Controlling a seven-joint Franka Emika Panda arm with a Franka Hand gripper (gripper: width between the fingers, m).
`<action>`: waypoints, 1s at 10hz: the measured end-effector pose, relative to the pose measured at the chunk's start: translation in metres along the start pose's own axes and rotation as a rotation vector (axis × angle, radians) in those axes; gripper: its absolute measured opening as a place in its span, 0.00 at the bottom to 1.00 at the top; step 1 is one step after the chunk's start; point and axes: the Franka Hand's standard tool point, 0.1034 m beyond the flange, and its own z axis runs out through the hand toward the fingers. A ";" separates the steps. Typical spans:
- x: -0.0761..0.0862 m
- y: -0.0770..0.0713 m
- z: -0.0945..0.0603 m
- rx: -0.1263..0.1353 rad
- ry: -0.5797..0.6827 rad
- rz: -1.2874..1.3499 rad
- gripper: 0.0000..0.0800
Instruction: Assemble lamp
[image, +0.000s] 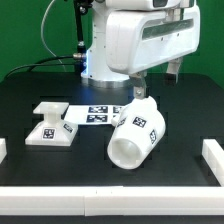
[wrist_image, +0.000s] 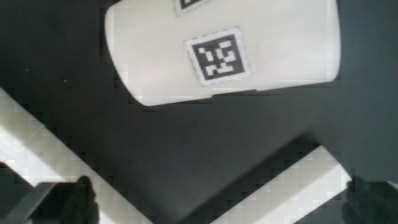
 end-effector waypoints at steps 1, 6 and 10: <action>0.000 0.000 0.000 0.001 -0.001 0.000 0.87; -0.032 0.023 0.000 0.030 -0.025 -0.072 0.87; -0.047 0.034 -0.005 0.061 -0.054 -0.020 0.87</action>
Offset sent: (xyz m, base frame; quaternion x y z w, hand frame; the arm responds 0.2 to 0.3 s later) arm -0.0078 -0.0397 -0.0007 0.0578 -0.0120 -0.0305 0.9978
